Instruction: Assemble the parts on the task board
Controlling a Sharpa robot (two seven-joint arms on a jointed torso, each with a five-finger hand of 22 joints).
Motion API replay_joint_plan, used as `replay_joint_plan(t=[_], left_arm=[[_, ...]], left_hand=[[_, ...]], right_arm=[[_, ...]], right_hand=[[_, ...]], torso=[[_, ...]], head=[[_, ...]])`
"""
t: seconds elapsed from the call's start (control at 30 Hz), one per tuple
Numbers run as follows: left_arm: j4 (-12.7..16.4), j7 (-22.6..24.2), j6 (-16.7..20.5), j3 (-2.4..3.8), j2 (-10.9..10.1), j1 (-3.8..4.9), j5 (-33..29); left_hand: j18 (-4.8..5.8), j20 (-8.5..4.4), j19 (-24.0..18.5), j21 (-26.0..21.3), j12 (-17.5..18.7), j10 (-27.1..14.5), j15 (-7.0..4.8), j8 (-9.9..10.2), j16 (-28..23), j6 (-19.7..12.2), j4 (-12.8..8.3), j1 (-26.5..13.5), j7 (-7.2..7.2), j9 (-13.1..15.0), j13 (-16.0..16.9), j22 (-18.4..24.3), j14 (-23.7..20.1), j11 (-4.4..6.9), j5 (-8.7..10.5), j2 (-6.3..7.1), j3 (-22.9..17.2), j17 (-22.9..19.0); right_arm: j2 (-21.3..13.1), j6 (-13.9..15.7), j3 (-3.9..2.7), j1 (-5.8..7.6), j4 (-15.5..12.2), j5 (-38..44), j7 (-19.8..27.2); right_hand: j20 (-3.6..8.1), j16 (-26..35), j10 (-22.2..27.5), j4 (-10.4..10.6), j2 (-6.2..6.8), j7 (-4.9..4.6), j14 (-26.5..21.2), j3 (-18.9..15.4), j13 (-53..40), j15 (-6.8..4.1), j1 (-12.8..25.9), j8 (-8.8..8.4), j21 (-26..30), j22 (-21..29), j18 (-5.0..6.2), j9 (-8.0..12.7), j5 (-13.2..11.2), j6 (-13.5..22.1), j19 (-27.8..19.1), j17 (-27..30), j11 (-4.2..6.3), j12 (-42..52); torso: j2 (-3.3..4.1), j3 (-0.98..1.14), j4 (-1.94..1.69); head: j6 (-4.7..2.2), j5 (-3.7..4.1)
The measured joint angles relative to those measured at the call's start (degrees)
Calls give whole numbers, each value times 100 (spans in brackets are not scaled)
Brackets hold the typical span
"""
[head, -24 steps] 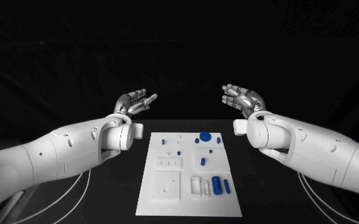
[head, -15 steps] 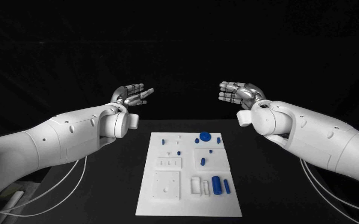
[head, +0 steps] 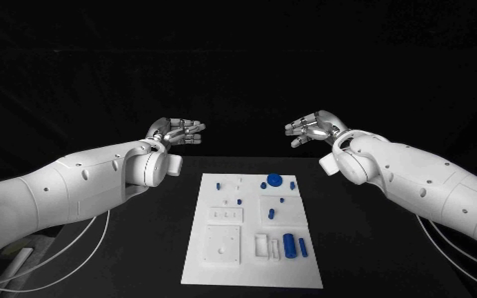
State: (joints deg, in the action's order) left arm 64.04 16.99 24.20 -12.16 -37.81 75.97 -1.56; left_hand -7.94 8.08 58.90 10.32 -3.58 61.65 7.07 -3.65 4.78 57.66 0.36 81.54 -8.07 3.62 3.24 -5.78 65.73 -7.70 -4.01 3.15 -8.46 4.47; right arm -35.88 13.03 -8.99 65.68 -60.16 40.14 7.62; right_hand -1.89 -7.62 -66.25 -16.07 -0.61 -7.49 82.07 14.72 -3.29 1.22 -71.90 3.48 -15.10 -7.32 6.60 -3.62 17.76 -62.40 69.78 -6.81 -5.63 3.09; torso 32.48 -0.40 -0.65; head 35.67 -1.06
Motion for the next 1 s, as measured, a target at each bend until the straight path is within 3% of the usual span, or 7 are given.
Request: replay_joint_plan(t=[0.07, 0.13, 0.3, 0.33, 0.43, 0.6, 1.0], left_arm=[[147, 4, -47, -1, -97, 0, 45], [309, 6, -83, -1, -201, 0, 91], [787, 15, -223, -2, -449, 0, 209], [860, 18, -253, -2, -472, 1, 224], [1061, 29, -356, -4, -509, 1, 268], [1359, 44, -493, -4, -558, 1, 317], [1786, 53, -643, -4, -685, 0, 359]], left_hand=[[98, -203, 240, 197, -8, 341, -148, 0, 67, 164, -100, 46, 9, 2, 0, -90, 383, 78, -25, -46, -59, 63], [219, -334, 284, 310, -8, 470, -213, -1, 68, 215, -177, 46, 24, 2, 0, -152, 534, 116, -25, -46, -100, 81], [269, -573, 347, 783, -8, 511, -365, 0, 105, 222, -369, 35, 31, 2, 0, -450, 937, 146, -25, -57, -135, 169], [328, -617, 303, 874, -8, 511, -372, 0, 129, 234, -400, 8, 19, 2, -1, -516, 954, 146, -25, -85, -130, 189], [350, -622, 125, 1131, -8, 511, -381, 0, 139, 242, -478, -28, 11, 1, -1, -710, 962, 146, -25, -121, -121, 217], [347, -575, -210, 1554, 11, 510, -376, 0, 162, 242, -593, -144, 11, 1, -1, -1029, 958, 146, -40, -158, -141, 271], [348, -574, -250, 1569, 10, 510, -369, 0, 165, 242, -609, -187, 10, 0, -2, -1034, 908, 145, -40, -157, -125, 271]], right_arm=[[34, 25, -1, -16, -20, 616, 21], [67, 40, -1, -28, -30, 1133, 27], [173, 52, -3, -84, -68, 2549, -13], [191, 55, -4, -104, -75, 2787, -36], [252, 81, -1, -187, -84, 3517, -163], [365, 169, 0, -292, -60, 4527, -453], [563, 328, 16, -440, 86, 5844, -869]], right_hand=[[159, -743, -62, -26, 46, 23, 175, -49, 0, -142, -33, 0, -452, -240, 95, 0, 0, -65, 542, -414, 62, 0], [213, -1519, -73, -13, 119, 33, 196, -64, -6, -164, 20, 0, -799, -464, 150, 0, 3, -75, 773, -860, 73, 24], [343, -3399, 15, -23, 306, 41, 169, 221, -9, -209, 147, 0, -1844, -1322, 271, 0, 155, -82, 889, -2115, 73, 27], [353, -3625, 72, -20, 368, 41, 142, 281, -8, -215, 147, 0, -2045, -1519, 272, 1, 155, -82, 825, -2288, 64, 27], [353, -3886, 242, -37, 498, 19, 126, 325, -8, -199, 44, 0, -2356, -1840, 272, 0, 91, -55, 809, -2441, 9, 27], [341, -4056, 280, -22, 673, -39, 94, 518, -8, -169, -164, 0, -2617, -2210, 272, 1, -371, 65, 778, -2461, -30, 27], [319, -4275, 341, -20, 759, -28, 58, 612, -8, -151, -212, 0, -2449, -2944, 324, 1, -379, 94, 868, -2299, -30, 26]], torso=[[30, -3, -21], [71, -1, -43], [200, 24, -91], [223, 29, -102], [297, 42, -142], [421, 54, -205], [722, 67, -362]], head=[[-13, 13], [-29, 34], [-104, 109], [-120, 116], [-151, 142], [-202, 194], [-305, 350]])
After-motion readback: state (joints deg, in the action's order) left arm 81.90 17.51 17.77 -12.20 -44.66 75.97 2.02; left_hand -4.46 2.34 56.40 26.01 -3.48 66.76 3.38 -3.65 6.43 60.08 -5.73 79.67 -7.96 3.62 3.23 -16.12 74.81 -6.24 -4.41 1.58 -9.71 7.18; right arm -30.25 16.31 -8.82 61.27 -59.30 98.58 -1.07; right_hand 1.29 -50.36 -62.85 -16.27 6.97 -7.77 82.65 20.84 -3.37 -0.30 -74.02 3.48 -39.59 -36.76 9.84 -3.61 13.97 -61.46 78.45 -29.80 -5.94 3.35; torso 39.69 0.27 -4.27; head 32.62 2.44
